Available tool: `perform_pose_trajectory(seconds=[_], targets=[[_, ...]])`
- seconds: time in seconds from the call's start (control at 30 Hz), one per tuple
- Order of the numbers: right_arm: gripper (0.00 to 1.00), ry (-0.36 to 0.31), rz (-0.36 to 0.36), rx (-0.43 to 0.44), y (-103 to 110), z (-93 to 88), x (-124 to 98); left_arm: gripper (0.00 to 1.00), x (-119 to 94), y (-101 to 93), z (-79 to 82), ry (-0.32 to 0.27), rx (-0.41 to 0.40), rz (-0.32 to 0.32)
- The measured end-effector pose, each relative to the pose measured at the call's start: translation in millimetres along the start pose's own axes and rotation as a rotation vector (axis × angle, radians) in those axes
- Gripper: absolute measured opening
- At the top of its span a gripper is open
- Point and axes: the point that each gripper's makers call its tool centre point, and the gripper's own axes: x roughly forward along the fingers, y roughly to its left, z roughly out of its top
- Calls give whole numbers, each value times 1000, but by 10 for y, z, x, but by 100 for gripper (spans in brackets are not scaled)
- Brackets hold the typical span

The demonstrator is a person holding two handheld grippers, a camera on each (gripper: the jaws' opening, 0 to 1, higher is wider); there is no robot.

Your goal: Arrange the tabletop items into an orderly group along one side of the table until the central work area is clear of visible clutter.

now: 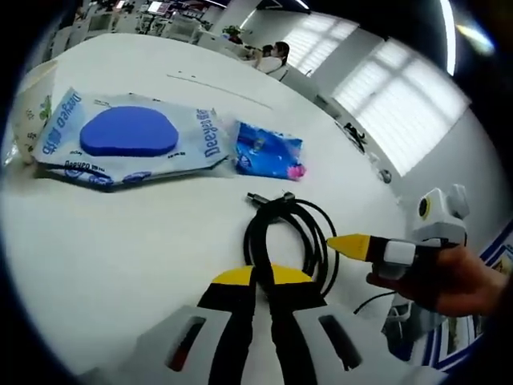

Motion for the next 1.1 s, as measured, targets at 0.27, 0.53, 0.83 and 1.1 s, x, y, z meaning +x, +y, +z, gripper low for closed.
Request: perform_pose_trajectory(seconds=[0.27, 0.53, 0.83, 1.1], targets=[[0, 17, 24, -22, 147, 35, 119, 1, -56, 128, 92, -16, -4, 24], [1, 29, 42, -34, 331, -5, 206, 1, -135, 256, 158, -27, -8, 50], [1, 42, 53, -45, 288, -4, 300, 1, -169, 299, 138, -30, -19, 59], [6, 41, 55, -27, 324, -33, 160, 4, -243, 343, 152, -52, -50, 68]])
